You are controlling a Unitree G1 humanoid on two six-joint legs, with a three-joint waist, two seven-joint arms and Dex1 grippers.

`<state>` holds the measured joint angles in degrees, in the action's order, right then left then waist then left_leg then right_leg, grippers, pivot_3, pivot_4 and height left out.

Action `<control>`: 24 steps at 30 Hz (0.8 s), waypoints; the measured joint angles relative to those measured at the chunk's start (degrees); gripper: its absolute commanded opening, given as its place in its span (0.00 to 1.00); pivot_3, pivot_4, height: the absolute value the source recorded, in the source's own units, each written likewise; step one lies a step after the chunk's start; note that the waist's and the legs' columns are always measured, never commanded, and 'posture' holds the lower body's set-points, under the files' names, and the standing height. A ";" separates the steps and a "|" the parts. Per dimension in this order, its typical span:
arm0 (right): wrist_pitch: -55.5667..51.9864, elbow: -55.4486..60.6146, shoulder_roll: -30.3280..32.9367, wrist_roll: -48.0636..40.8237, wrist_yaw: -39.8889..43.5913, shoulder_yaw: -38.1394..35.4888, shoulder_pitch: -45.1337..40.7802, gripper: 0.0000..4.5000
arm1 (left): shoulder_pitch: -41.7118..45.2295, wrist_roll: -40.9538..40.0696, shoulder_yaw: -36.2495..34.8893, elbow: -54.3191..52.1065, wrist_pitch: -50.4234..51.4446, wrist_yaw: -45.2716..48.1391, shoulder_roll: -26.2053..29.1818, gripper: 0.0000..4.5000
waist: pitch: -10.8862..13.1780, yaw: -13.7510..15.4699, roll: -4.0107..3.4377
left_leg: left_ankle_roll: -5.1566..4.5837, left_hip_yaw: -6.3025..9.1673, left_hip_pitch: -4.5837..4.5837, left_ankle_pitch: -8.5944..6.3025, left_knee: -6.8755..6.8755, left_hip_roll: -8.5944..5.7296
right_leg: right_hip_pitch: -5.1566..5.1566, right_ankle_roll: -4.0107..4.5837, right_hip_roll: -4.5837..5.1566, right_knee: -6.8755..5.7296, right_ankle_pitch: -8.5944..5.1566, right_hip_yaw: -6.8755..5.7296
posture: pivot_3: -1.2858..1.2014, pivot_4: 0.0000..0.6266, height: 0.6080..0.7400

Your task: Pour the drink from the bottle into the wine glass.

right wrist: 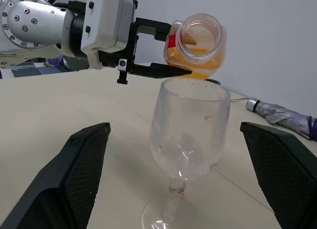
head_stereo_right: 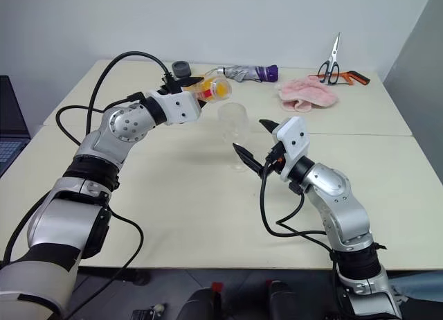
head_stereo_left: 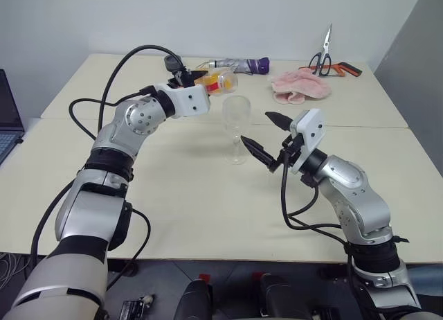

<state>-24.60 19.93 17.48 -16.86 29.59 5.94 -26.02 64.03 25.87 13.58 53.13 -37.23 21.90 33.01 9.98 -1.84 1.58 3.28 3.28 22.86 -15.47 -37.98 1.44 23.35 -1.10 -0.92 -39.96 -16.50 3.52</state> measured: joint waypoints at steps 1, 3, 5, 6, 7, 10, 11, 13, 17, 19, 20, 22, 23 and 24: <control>-0.02 0.00 0.00 -0.01 0.08 0.01 0.00 1.00 | 0.39 0.41 0.18 0.64 -0.32 -0.34 0.07 0.37 | 0.00 0.00 0.00 | 0.00 0.00 0.00 0.00 0.00 0.00 | 0.00 0.00 0.00 0.00 0.00 0.00 | 0.52 0.24 1.00; -0.24 0.00 0.00 -0.06 0.15 0.01 0.00 1.00 | 1.14 1.53 0.78 1.20 -0.97 -1.51 0.39 0.37 | 0.00 0.00 0.00 | 0.00 0.00 0.00 0.00 0.00 -0.01 | 0.00 0.00 0.00 0.00 0.00 0.00 | 0.52 0.24 1.00; -0.78 0.00 0.01 -0.13 0.21 0.00 0.00 1.00 | 2.00 2.42 0.85 1.56 -1.65 -2.73 0.72 0.37 | 0.00 0.00 0.00 | 0.00 0.00 0.00 0.00 0.00 0.00 | 0.00 0.00 0.00 0.00 0.00 0.00 | 0.52 0.24 1.00; -1.04 0.00 0.01 -0.23 0.28 -0.02 0.01 1.00 | 2.41 2.62 0.86 1.67 -2.03 -3.14 0.81 0.37 | 0.00 0.00 0.00 | 0.00 0.00 0.00 0.00 0.00 0.00 | 0.00 0.00 0.00 0.00 0.00 0.00 | 0.52 0.24 1.00; -1.26 0.00 0.01 -0.32 0.34 -0.03 0.02 1.00 | 2.79 2.62 0.86 1.87 -2.13 -3.48 0.80 0.37 | 0.00 0.01 0.00 | 0.00 0.00 0.00 0.00 0.00 0.00 | 0.00 0.00 0.00 0.00 0.00 0.00 | 0.52 0.24 1.00; -2.12 0.06 0.08 -1.34 0.65 -0.13 0.22 1.00 | 3.42 2.65 0.87 2.59 -2.48 -3.77 0.81 0.37 | 0.00 -0.01 0.00 | 0.00 -0.01 0.00 0.00 0.00 0.00 | 0.00 0.00 0.00 -0.01 0.00 0.00 | 0.52 0.24 1.00; -2.19 0.13 0.15 -1.55 0.80 -0.15 0.34 1.00 | 3.43 2.78 0.91 2.95 -2.74 -3.83 0.83 0.37 | 0.00 -0.02 0.00 | 0.00 -0.01 0.00 0.00 0.00 0.00 | 0.00 0.00 0.00 -0.01 0.00 0.00 | 0.52 0.24 1.00; -2.27 0.17 0.38 -1.98 0.90 -0.17 0.57 1.00 | 3.43 3.41 1.52 3.43 -3.19 -3.95 0.99 0.37 | 0.00 -0.01 0.00 | 0.00 -0.01 0.00 0.00 0.00 -0.01 | 0.00 0.00 0.00 -0.01 0.00 0.00 | 0.52 0.24 1.00; -2.29 0.22 0.47 -2.27 0.89 -0.17 0.58 1.00 | 3.46 4.25 2.20 4.10 -3.45 -5.05 1.10 0.37 | 0.00 -0.01 0.00 | 0.00 0.00 0.00 0.00 0.00 -0.01 | 0.01 0.00 0.00 -0.01 0.00 0.00 | 0.52 0.24 1.00; -2.29 0.22 0.49 -2.27 0.87 -0.17 0.58 1.00 | 3.71 4.82 2.44 4.24 -3.68 -5.60 1.25 0.37 | 0.00 -0.01 0.00 | 0.00 0.00 0.01 0.00 0.00 -0.01 | 0.01 0.00 0.00 -0.01 0.00 0.00 | 0.52 0.24 1.00; -2.29 0.22 0.49 -2.27 0.86 -0.16 0.58 1.00 | 3.84 5.18 2.51 4.27 -3.96 -6.09 1.39 0.37 | 0.00 -0.01 0.00 | 0.00 -0.01 0.01 0.00 0.00 -0.01 | 0.01 0.00 0.00 -0.01 0.00 0.00 | 0.52 0.24 1.00; -2.29 0.22 0.49 -2.27 0.84 -0.16 0.59 1.00 | 4.07 5.73 2.58 4.30 -4.47 -6.56 1.64 0.37 | 0.00 -0.01 0.00 | 0.00 0.00 0.00 0.00 0.00 -0.01 | 0.01 0.00 0.00 -0.01 0.00 -0.01 | 0.52 0.24 1.00; -2.29 0.22 0.49 -2.27 0.84 -0.16 0.60 1.00 | 4.22 5.99 2.87 4.43 -4.59 -6.90 1.81 0.37 | 0.00 -0.01 0.00 | 0.00 0.00 0.00 0.00 0.00 -0.01 | 0.01 0.00 0.00 -0.01 0.00 0.00 | 0.52 0.24 1.00; -2.29 0.22 0.49 -2.27 0.84 -0.16 0.62 1.00 | 4.29 6.36 3.06 4.53 -4.69 -7.35 1.93 0.37 | 0.00 -0.01 0.00 | 0.00 -0.01 0.00 0.00 0.00 -0.01 | 0.01 0.00 0.00 -0.01 0.00 0.00 | 0.52 0.24 1.00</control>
<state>-26.89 20.15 17.97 -19.13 30.43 5.78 -25.39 68.33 32.23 16.64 57.66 -41.93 14.54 34.94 9.98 -1.85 1.58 3.28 3.28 22.86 -15.47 -37.98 1.43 23.35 -1.10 -0.92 -39.98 -16.50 3.52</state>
